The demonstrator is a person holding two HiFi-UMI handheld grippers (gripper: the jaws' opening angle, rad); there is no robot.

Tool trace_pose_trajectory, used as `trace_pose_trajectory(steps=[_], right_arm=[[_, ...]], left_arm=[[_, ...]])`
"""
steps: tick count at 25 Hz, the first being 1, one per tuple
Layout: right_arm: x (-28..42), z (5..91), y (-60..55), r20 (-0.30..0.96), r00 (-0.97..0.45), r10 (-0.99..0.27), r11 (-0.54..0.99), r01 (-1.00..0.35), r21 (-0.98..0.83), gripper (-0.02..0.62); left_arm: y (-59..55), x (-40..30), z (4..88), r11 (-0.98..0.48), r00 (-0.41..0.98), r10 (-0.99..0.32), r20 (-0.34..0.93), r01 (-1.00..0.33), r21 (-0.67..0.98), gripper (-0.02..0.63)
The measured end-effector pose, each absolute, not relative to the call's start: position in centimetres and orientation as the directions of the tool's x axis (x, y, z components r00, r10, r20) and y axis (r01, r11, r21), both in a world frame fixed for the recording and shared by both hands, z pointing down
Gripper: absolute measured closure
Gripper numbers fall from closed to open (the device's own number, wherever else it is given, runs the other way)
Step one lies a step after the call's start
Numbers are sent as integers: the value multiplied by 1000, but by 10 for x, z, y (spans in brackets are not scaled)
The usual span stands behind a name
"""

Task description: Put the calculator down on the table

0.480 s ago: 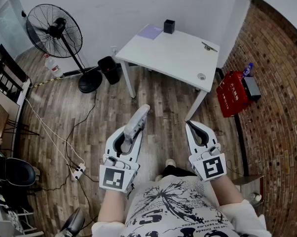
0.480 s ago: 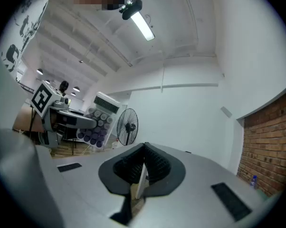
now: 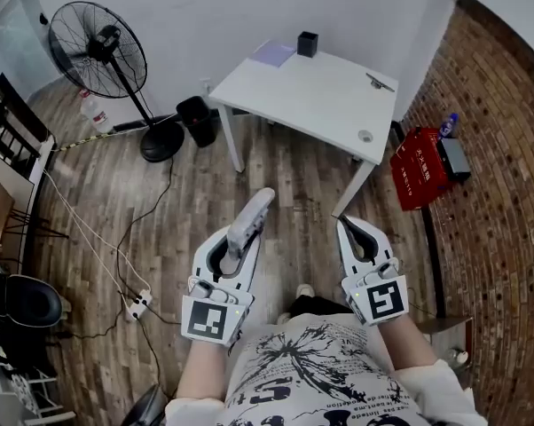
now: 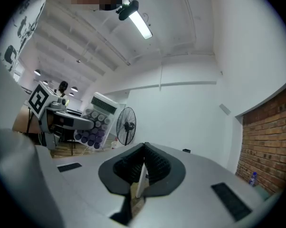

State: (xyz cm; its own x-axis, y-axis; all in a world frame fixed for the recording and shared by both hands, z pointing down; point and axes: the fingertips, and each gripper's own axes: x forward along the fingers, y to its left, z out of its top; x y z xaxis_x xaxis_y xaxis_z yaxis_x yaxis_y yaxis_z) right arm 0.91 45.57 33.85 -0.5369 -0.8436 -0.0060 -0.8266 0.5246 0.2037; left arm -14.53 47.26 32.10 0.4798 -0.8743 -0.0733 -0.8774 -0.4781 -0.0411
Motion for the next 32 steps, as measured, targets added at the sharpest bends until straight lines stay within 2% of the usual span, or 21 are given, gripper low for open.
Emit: trace_pose_trajectory(steps=[11, 27, 32], right_arm=[[9, 357, 379, 13, -552, -834, 545, -819, 178, 581], [36, 338, 86, 18, -598, -801, 591, -787, 175, 581], [52, 349, 21, 33, -587, -809, 584, -794, 168, 581]], left_arm=[[404, -147, 337, -445, 447, -894, -41, -895, -35, 463], [131, -113, 315, -403, 407, -912, -47, -912, -68, 463], [65, -96, 342, -427, 424, -904, 55, -901, -74, 463]])
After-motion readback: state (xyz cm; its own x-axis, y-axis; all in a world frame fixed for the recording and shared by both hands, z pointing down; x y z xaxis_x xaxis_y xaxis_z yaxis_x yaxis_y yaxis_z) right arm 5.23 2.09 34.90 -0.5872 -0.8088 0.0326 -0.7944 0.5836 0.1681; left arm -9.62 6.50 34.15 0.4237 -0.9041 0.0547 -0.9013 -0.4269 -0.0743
